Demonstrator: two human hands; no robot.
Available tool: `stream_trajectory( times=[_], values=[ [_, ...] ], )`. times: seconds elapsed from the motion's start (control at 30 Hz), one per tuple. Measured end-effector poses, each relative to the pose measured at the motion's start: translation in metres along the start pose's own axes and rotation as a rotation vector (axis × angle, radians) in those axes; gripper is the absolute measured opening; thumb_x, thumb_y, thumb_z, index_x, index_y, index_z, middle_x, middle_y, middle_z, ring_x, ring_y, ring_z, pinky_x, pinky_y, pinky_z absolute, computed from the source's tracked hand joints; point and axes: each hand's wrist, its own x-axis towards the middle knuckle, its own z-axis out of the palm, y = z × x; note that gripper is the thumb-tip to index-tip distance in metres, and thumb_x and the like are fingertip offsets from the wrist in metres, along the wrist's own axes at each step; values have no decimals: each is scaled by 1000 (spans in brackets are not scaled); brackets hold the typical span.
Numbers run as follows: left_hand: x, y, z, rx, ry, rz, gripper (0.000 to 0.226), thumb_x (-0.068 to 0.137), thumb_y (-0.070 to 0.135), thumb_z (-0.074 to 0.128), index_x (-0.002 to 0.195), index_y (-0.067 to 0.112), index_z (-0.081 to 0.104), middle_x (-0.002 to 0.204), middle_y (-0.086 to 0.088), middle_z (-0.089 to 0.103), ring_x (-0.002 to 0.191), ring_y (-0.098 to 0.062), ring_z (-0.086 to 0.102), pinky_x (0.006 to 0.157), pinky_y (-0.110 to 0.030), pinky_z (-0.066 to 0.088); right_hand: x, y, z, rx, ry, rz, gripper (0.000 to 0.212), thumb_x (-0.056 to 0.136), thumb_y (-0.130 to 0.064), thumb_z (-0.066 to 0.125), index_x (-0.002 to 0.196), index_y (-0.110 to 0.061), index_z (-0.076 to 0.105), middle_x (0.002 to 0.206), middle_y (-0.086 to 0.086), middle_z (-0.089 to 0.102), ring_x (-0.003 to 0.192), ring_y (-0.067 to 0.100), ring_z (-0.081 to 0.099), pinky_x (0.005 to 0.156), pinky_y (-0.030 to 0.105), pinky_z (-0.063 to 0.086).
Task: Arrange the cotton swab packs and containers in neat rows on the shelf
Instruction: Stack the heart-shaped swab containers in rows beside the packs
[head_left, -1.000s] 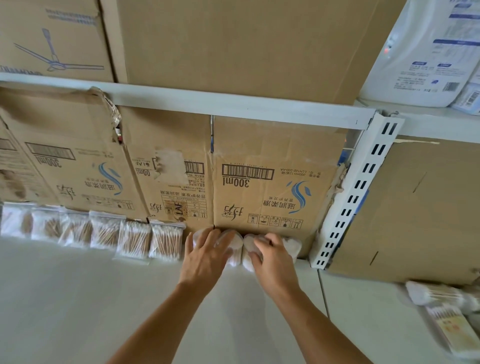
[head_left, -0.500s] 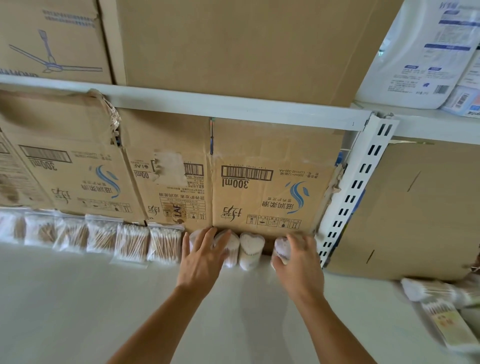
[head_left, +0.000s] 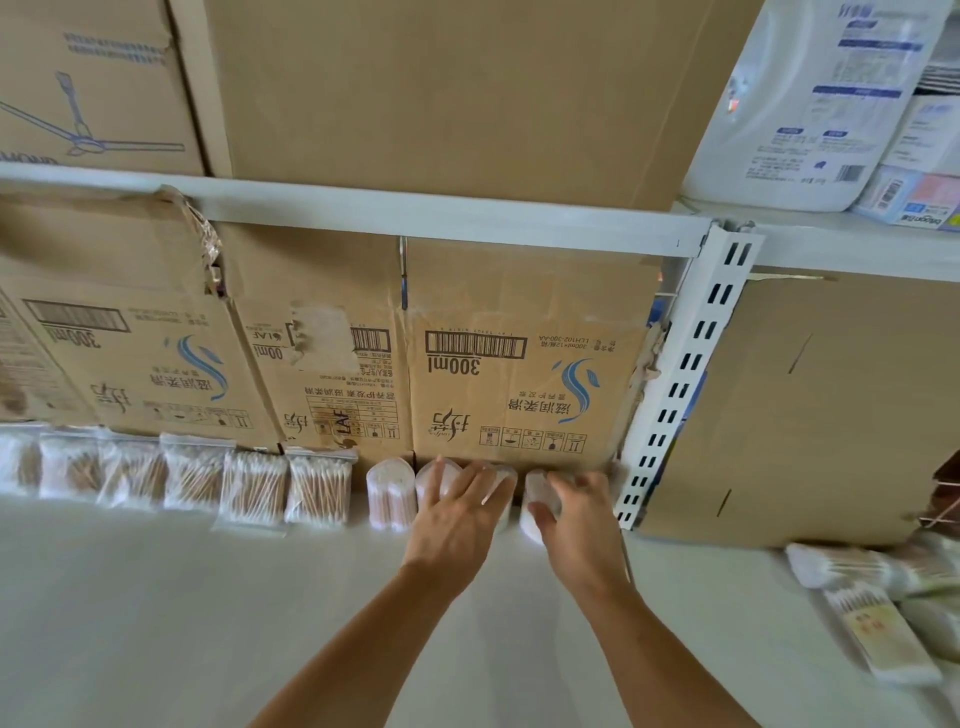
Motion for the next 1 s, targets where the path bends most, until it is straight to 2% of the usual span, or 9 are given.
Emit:
stream_trajectory(
  times=[0.17, 0.23, 0.33, 0.47, 0.53, 0.7, 0.8, 0.9, 1.0],
  values=[
    [6, 2, -2, -14, 56, -7, 44, 71, 7, 41, 104, 21, 67, 100, 4, 62, 87, -16, 64, 93, -44, 38, 2, -3, -2, 6, -25, -7, 38, 90, -34, 64, 126, -23, 55, 117, 1, 40, 98, 23, 60, 90, 33, 49],
    [6, 0, -4, -33, 60, -12, 42, 68, 5, 59, 106, 22, 65, 102, 4, 62, 87, -18, 62, 90, -42, 38, 0, 1, -4, 34, -46, -25, 45, 89, -34, 65, 131, -22, 53, 122, 2, 41, 103, 21, 59, 93, 32, 47],
    [3, -1, -10, -123, 3, -70, 58, 61, 11, 80, 115, 21, 59, 111, 3, 62, 100, -20, 53, 90, -46, 46, -9, 14, -14, 70, -57, -55, 59, 89, -31, 65, 142, -23, 42, 134, 3, 42, 119, 19, 51, 98, 29, 43],
    [-11, 18, -18, -221, 71, -36, 33, 81, 22, 56, 114, 18, 61, 118, -3, 60, 109, -22, 53, 92, -44, 42, -35, 46, -42, 96, 48, 43, 53, 91, -22, 61, 141, -15, 45, 128, 6, 52, 116, 20, 53, 93, 22, 39],
    [-13, 45, -20, -297, 55, 47, 32, 84, 25, 49, 111, 15, 64, 115, -6, 62, 107, -23, 56, 88, -42, 46, -48, 66, -58, 96, 114, 134, 45, 91, -20, 60, 135, -12, 51, 127, 7, 56, 114, 21, 55, 92, 21, 37],
    [12, 128, -20, -373, -120, 191, 39, 83, 30, 44, 112, 17, 67, 117, -5, 64, 103, -24, 63, 85, -38, 52, -73, 117, -106, 7, 223, 248, 37, 90, -15, 59, 126, -7, 58, 124, 9, 60, 118, 23, 53, 98, 26, 37],
    [28, 175, -14, -398, -254, 229, 41, 84, 32, 49, 120, 21, 63, 125, -5, 60, 108, -23, 62, 89, -37, 50, -85, 153, -141, -77, 338, 295, 32, 85, -9, 62, 116, -3, 64, 113, 15, 64, 108, 31, 57, 93, 36, 43],
    [43, 217, -4, -379, -433, 258, 51, 98, 35, 40, 146, 23, 31, 153, -1, 29, 137, -19, 34, 109, -35, 29, -100, 193, -177, -154, 403, 369, 26, 80, -4, 65, 106, 1, 68, 101, 17, 66, 97, 35, 61, 83, 39, 47],
    [59, 255, 7, -389, -518, 260, 55, 99, 38, 36, 149, 23, 21, 155, -1, 22, 139, -19, 26, 111, -34, 26, -117, 232, -209, -228, 406, 457, 27, 77, -9, 62, 102, -3, 71, 97, 17, 70, 91, 36, 64, 82, 39, 49]
  ],
)
